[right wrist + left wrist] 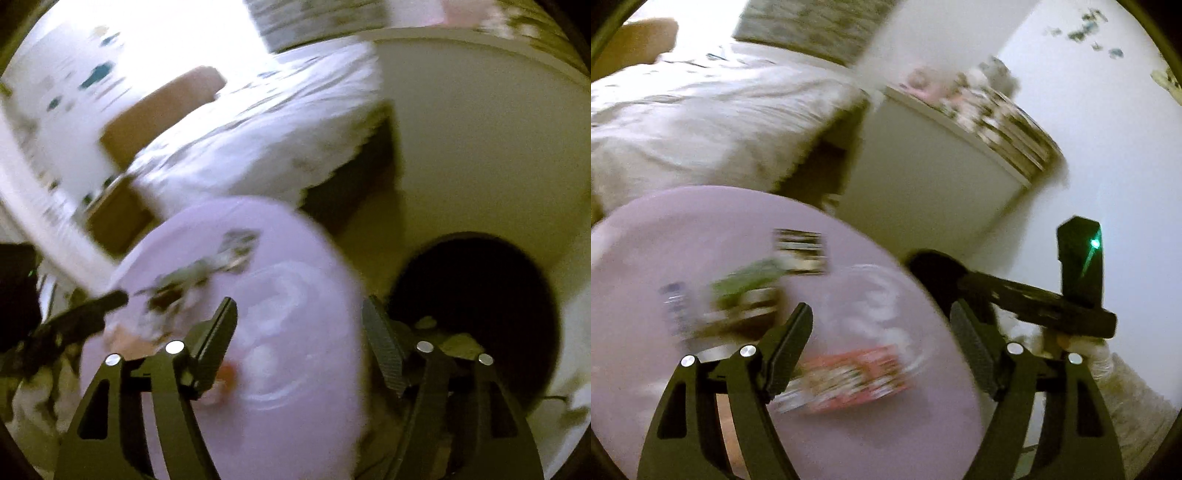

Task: Collect trash
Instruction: 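Grasp the white fluffy item with the left gripper while the right grasps the red-orange milk carton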

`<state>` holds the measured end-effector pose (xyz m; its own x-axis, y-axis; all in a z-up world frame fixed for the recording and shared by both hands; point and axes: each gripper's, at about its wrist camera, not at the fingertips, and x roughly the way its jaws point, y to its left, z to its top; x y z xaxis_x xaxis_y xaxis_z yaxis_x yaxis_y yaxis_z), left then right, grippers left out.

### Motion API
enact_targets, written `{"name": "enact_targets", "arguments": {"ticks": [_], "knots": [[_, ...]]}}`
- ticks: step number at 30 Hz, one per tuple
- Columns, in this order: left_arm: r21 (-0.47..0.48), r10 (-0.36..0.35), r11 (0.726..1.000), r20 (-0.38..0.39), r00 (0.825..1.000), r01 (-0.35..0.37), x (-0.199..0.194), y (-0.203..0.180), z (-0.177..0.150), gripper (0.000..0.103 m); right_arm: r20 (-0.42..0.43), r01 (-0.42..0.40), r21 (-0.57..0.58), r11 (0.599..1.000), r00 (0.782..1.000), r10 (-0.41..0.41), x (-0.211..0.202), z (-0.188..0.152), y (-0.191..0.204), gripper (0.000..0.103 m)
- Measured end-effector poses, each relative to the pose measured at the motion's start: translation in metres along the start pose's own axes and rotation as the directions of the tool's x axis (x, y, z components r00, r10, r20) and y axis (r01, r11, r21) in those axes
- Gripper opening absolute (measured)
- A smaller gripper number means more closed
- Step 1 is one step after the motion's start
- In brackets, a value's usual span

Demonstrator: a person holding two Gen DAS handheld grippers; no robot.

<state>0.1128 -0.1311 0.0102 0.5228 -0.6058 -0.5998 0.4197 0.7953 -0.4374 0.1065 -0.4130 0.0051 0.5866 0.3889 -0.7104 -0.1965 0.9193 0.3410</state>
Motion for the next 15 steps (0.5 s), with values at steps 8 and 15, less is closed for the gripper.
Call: {"name": "enact_targets", "arguments": {"ticks": [8, 15], "knots": [[0.022, 0.139, 0.990, -0.026, 0.990, -0.138, -0.047, 0.085, -0.048, 0.078, -0.183, -0.072, -0.130, 0.989, 0.982, 0.048, 0.054, -0.026, 0.087, 0.082], [0.204, 0.165, 0.969, -0.119, 0.979, -0.139, -0.037, 0.106, -0.071, 0.078, -0.248, -0.039, -0.513, 0.857, 0.963, -0.105, 0.078, -0.041, 0.120, 0.082]]}}
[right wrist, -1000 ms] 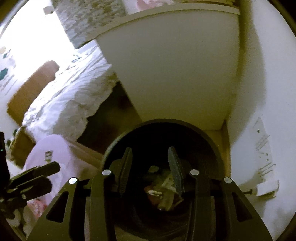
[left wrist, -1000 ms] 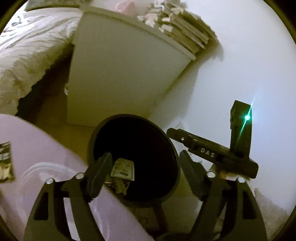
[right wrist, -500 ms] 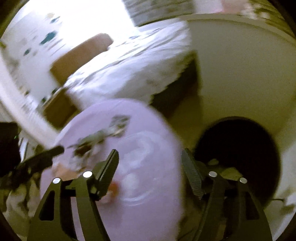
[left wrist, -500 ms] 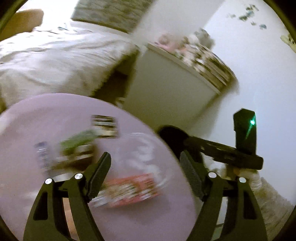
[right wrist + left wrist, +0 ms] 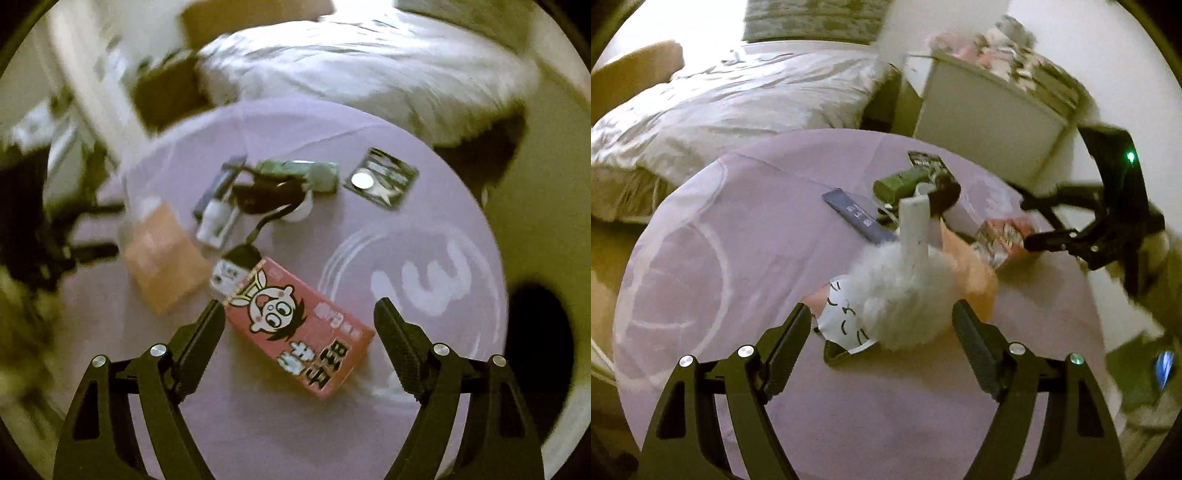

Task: Collect trash
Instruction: 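Grasp the white fluffy item with the left gripper while the right grasps the red-orange milk carton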

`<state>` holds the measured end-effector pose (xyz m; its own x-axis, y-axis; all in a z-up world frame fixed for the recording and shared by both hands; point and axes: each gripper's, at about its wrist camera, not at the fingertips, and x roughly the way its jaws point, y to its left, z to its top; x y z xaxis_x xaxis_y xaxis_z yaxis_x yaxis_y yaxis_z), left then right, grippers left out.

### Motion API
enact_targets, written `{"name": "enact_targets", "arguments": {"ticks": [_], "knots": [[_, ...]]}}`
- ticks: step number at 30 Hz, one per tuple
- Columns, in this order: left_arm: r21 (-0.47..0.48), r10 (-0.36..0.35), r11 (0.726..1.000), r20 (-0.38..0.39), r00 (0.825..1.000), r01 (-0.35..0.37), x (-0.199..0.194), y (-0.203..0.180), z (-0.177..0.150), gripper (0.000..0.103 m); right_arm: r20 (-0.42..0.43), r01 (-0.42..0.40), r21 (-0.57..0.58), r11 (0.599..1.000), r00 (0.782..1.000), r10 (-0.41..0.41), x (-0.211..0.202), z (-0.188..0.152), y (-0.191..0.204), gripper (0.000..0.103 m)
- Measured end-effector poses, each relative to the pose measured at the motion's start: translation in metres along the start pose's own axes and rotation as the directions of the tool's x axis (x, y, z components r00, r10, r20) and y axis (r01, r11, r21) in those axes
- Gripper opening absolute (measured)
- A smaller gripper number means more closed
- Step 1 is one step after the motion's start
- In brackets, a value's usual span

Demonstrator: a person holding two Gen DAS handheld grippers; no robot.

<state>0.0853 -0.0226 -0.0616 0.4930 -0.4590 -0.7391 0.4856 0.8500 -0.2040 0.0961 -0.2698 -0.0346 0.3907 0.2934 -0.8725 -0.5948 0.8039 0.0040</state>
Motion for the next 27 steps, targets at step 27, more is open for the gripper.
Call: {"name": "enact_targets", "arguments": {"ticks": [27], "knots": [[-0.099, -0.131, 0.983, 0.191, 0.973, 0.151, -0.034, 0.027, 0.023, 0.040, 0.108, -0.125, 0.223, 0.967, 0.989, 0.103, -0.050, -0.011, -0.023, 0.061]]}}
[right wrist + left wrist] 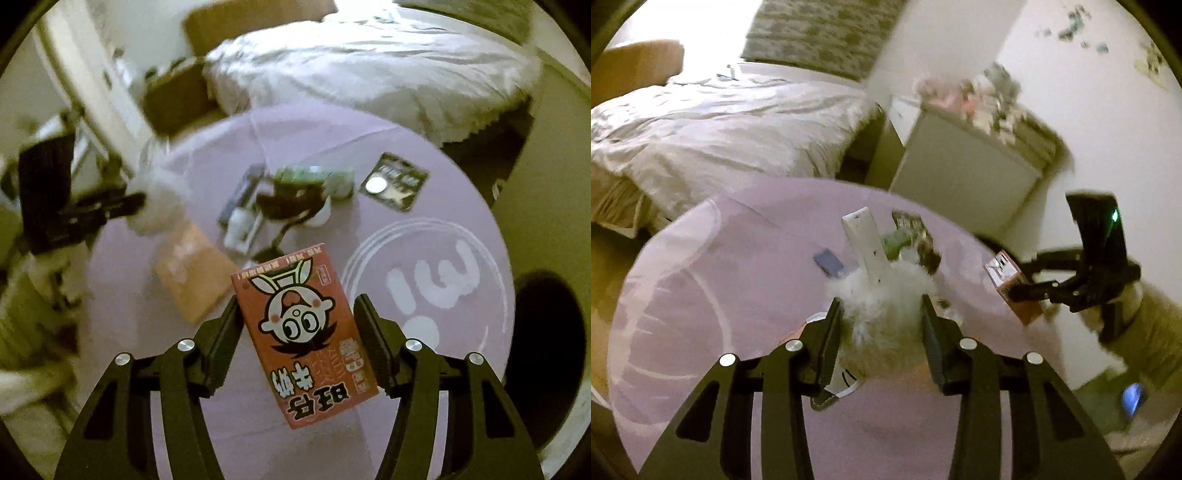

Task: Collect trash
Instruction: 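Grasp the white fluffy item with the left gripper while the right grasps the red-orange milk carton, then carry both items over the black bin and open both grippers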

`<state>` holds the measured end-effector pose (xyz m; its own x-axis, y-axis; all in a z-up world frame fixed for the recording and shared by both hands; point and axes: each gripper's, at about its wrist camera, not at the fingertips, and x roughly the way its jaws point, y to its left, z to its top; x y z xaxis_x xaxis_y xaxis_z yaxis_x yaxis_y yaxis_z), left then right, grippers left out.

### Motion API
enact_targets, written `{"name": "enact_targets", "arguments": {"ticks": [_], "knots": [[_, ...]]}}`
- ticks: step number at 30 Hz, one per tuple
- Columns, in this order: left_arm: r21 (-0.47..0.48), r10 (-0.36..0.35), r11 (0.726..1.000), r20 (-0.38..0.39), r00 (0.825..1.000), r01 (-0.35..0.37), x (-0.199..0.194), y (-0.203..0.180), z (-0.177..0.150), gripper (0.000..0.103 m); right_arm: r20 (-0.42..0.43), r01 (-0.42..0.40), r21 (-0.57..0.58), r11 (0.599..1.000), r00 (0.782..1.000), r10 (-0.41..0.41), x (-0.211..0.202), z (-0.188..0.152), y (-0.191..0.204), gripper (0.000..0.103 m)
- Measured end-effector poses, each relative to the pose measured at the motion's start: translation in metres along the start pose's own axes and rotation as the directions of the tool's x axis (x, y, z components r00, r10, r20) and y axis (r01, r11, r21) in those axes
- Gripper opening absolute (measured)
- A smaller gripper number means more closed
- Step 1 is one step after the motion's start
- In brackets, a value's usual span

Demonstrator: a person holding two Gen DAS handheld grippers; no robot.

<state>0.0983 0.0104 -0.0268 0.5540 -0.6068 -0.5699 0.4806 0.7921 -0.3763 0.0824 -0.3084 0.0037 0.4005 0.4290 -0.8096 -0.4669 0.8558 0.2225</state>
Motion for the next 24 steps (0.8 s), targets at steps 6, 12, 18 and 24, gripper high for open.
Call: {"name": "enact_targets", "arguments": {"ticks": [6, 12, 18, 24], "knots": [[0.033, -0.036, 0.999, 0.065, 0.997, 0.034, -0.012, -0.037, 0.032, 0.040, 0.187, -0.034, 0.179, 0.983, 0.982, -0.001, -0.058, 0.014, -0.031, 0.061], [0.089, -0.155, 0.985, 0.087, 0.984, 0.147, 0.014, -0.096, 0.067, 0.040, 0.314, -0.033, 0.315, 0.948, 0.947, -0.071, -0.105, 0.015, -0.071, 0.060], [0.149, -0.259, 0.956, 0.039, 0.965, 0.251, 0.066, -0.158, 0.088, 0.040, 0.342, -0.024, 0.449, 0.893, 0.928, -0.147, -0.132, -0.006, -0.124, 0.060], [0.124, -0.333, 0.933, -0.061, 0.941, 0.339, 0.134, -0.204, 0.088, 0.040, 0.342, 0.000, 0.569, 0.823, 0.909, -0.237, -0.144, -0.036, -0.179, 0.060]]}}
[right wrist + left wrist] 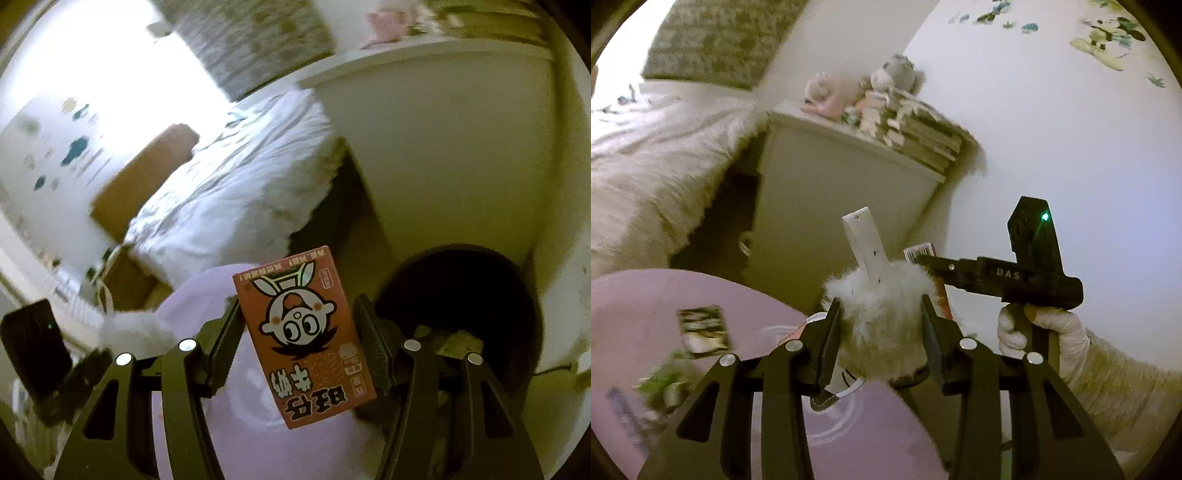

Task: Collect trash
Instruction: 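Carry both items over the black bin and open both grippers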

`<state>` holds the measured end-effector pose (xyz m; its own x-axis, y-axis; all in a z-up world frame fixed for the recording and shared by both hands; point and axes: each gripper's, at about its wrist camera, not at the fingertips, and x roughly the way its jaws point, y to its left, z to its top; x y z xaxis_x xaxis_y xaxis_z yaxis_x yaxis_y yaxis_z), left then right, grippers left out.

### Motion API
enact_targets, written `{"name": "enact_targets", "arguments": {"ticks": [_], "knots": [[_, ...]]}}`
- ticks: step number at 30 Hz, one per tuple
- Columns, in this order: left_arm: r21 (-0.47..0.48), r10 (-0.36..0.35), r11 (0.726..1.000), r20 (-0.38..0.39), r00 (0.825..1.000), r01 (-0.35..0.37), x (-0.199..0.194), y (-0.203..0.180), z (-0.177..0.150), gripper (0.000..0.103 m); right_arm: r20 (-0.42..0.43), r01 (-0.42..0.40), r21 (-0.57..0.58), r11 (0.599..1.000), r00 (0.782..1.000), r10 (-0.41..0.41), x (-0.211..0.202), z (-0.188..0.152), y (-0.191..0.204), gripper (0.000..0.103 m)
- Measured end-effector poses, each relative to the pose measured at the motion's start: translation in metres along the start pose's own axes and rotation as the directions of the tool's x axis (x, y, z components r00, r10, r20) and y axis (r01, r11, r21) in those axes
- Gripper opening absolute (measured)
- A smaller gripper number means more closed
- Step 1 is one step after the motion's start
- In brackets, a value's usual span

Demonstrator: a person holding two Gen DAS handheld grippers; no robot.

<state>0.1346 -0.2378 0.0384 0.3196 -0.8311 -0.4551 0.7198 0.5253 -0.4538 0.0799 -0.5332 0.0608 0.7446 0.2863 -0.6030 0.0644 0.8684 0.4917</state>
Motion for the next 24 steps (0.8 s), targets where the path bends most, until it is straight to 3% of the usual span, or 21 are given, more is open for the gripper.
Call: {"name": "enact_targets", "arguments": {"ticks": [5, 13, 24], "knots": [[-0.018, -0.029, 0.999, -0.063, 0.998, 0.028, 0.053, -0.007, 0.000, 0.040, 0.016, 0.060, 0.061, 0.996, 0.998, -0.061, 0.005, 0.001, -0.044, 0.060], [-0.018, -0.048, 0.999, -0.127, 0.991, 0.046, 0.098, -0.012, -0.006, 0.040, 0.005, 0.111, 0.140, 0.984, 0.994, -0.113, 0.021, -0.004, -0.098, 0.060], [-0.010, -0.050, 0.999, -0.190, 0.981, 0.049, 0.139, -0.013, -0.010, 0.040, -0.012, 0.152, 0.174, 0.973, 0.988, -0.152, 0.041, -0.008, -0.125, 0.058]]}}
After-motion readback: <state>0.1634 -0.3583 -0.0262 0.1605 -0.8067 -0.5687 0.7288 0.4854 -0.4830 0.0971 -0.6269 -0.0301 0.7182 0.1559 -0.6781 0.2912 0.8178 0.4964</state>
